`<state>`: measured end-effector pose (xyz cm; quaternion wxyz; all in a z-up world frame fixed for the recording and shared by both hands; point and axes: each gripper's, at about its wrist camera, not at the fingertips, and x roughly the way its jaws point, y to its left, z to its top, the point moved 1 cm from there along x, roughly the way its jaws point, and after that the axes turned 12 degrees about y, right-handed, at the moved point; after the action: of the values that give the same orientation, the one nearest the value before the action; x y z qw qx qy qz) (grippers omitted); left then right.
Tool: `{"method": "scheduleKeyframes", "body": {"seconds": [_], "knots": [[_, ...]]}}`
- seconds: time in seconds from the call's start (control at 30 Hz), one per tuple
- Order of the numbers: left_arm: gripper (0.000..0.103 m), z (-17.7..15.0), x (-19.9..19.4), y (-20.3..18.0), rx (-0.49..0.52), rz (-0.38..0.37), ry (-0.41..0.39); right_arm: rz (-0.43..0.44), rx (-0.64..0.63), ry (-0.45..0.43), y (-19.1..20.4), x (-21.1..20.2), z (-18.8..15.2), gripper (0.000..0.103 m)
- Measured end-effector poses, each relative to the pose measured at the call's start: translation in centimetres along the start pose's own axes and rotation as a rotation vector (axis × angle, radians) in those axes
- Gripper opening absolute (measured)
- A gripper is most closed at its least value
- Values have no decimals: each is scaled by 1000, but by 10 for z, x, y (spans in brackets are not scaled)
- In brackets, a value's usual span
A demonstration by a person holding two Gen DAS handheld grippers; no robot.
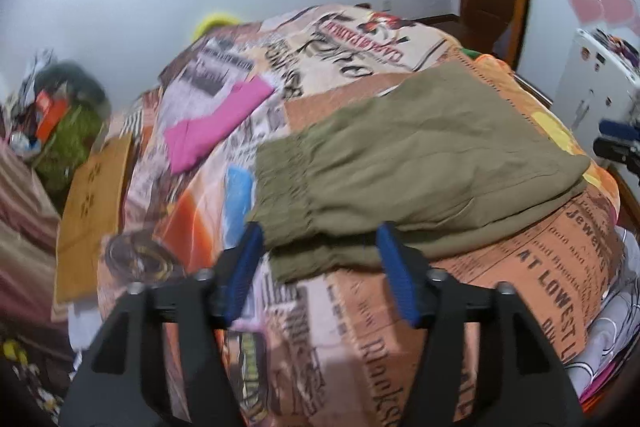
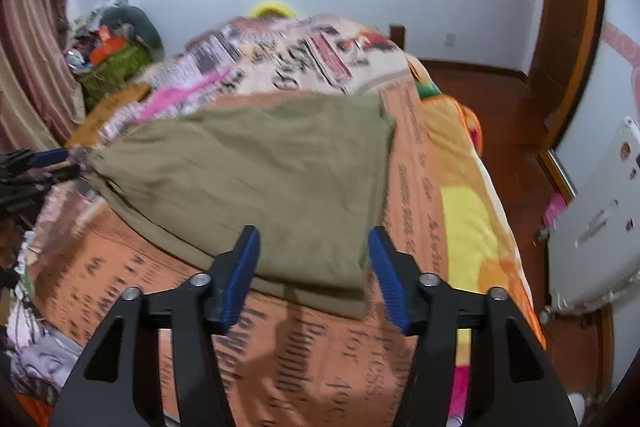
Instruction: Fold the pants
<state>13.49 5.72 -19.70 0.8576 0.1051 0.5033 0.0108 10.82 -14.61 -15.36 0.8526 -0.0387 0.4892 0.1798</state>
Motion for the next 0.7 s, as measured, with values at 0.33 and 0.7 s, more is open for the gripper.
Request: {"method": "scheduleKeyframes", "body": {"seconds": [0.33, 0.7], "knots": [[79, 15, 43, -36, 203, 58, 120, 74, -97, -2, 35, 14, 12, 64], [81, 37, 57, -57, 265, 74, 122, 133, -165, 117, 57, 55, 10, 64]]}}
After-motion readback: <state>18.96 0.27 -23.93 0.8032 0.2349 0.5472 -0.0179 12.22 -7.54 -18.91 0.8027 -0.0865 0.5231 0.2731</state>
